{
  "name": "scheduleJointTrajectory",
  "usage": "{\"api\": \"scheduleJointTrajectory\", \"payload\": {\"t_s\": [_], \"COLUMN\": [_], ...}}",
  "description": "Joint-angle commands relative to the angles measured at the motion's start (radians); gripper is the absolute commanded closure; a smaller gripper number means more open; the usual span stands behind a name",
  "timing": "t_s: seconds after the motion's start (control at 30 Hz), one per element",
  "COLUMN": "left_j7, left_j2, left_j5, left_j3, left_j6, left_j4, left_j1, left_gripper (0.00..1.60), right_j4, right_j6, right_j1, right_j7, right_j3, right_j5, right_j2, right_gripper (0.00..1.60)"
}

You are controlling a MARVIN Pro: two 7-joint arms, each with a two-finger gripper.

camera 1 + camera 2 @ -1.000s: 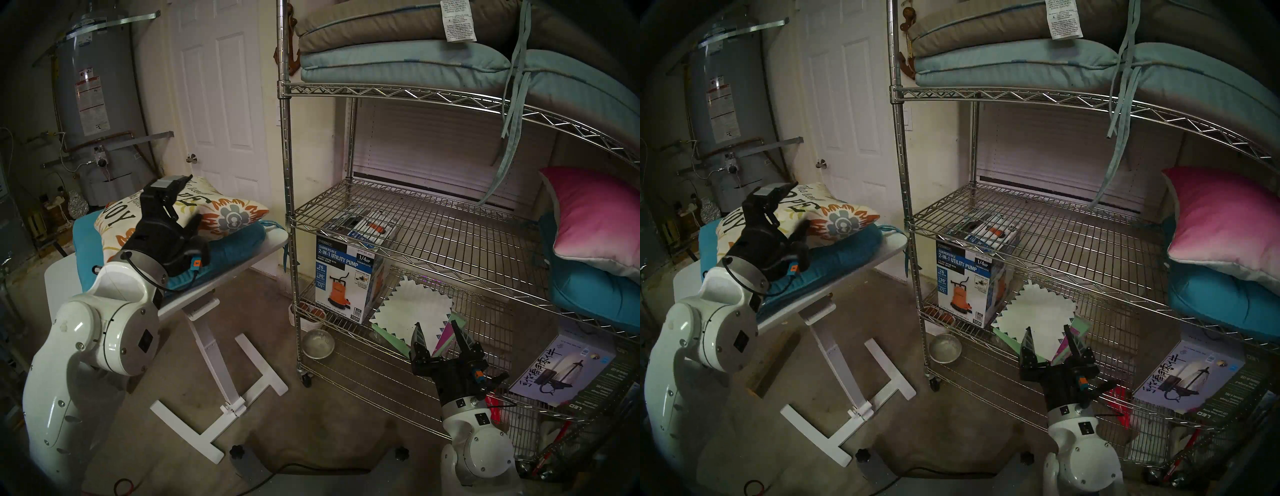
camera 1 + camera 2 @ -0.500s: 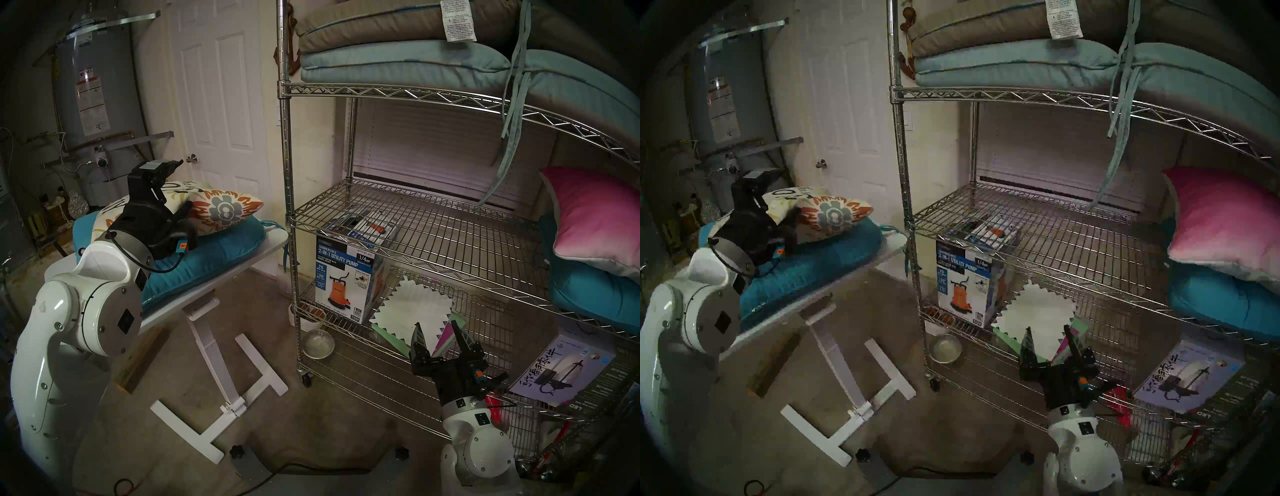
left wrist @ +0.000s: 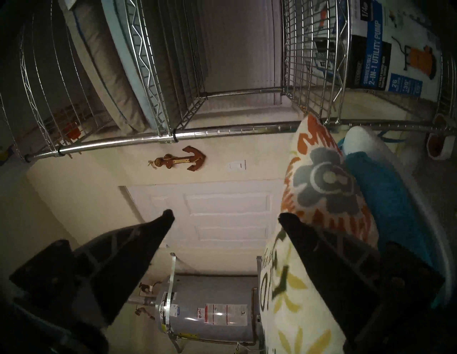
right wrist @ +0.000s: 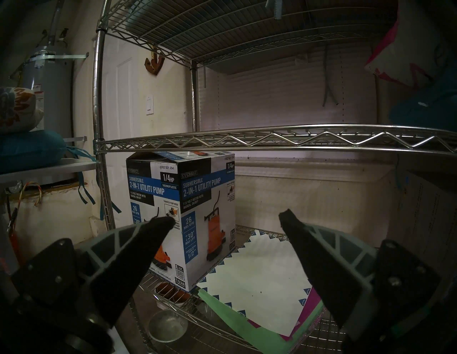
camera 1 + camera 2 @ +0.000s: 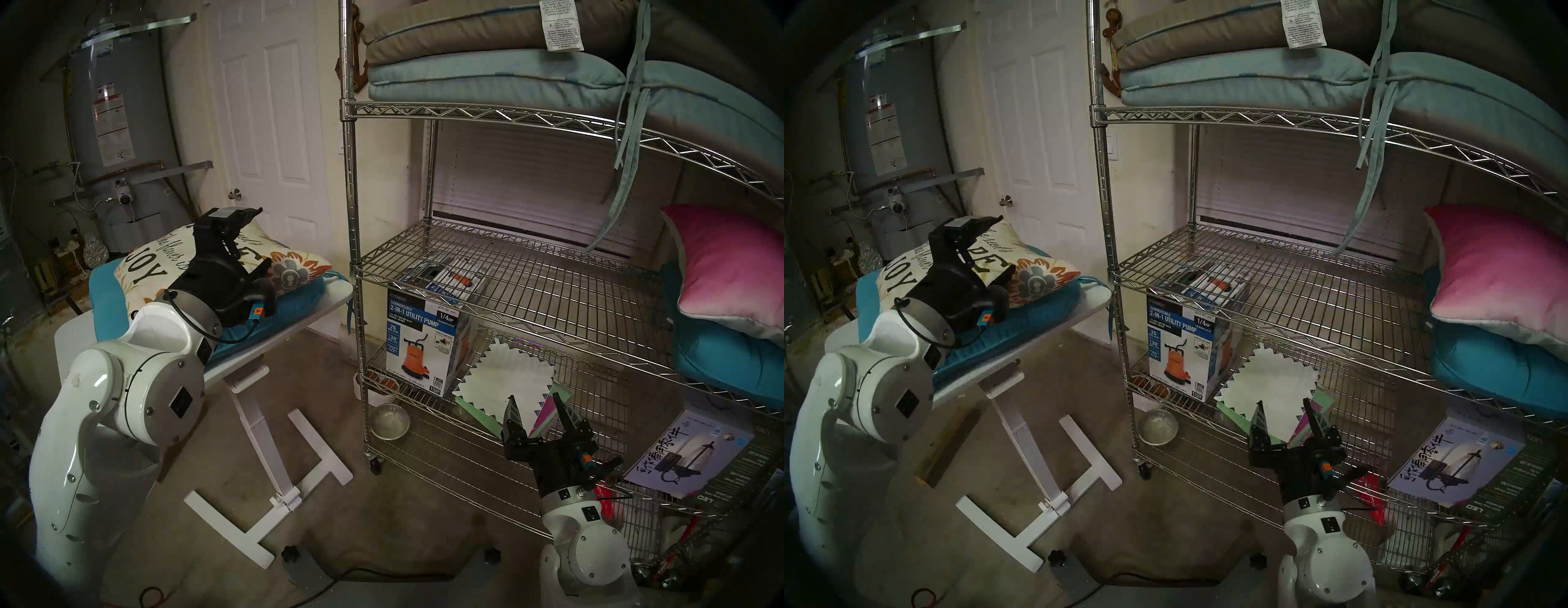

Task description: Put cushion on the shelf

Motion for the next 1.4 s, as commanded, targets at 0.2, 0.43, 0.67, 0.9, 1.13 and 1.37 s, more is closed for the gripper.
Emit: {"api": "scheduleJointTrajectory", "payload": {"t_s": [0.2,0.43,0.67,0.9,1.13,1.37], "left_j7": [0.043,0.033,0.013,-0.008,-0.041,-0.078], "left_j2": [-0.009,0.003,0.019,0.034,0.051,0.069], "left_j5": [0.008,0.03,0.04,0.043,0.039,0.034], "left_j3": [0.042,0.036,0.018,-0.009,-0.054,-0.096], "left_j6": [-0.017,-0.019,-0.028,-0.036,-0.048,-0.063], "left_j4": [-0.019,-0.019,-0.019,-0.019,-0.019,-0.019], "left_j1": [-0.107,-0.13,-0.148,-0.165,-0.195,-0.227], "left_gripper": [0.0,0.0,0.0,0.0,0.0,0.0], "right_j4": [-0.018,-0.018,-0.018,-0.018,-0.018,-0.017], "right_j6": [-0.003,-0.003,-0.003,-0.003,-0.003,-0.003], "right_j1": [0.002,0.002,0.002,0.002,0.002,0.002], "right_j7": [0.001,0.001,0.001,0.001,0.001,0.001], "right_j3": [0.001,0.001,0.001,0.001,0.001,0.001], "right_j5": [-0.001,-0.001,-0.001,-0.001,-0.001,-0.001], "right_j2": [0.002,0.002,0.002,0.002,0.002,0.002], "right_gripper": [0.0,0.0,0.0,0.0,0.0,0.0]}}
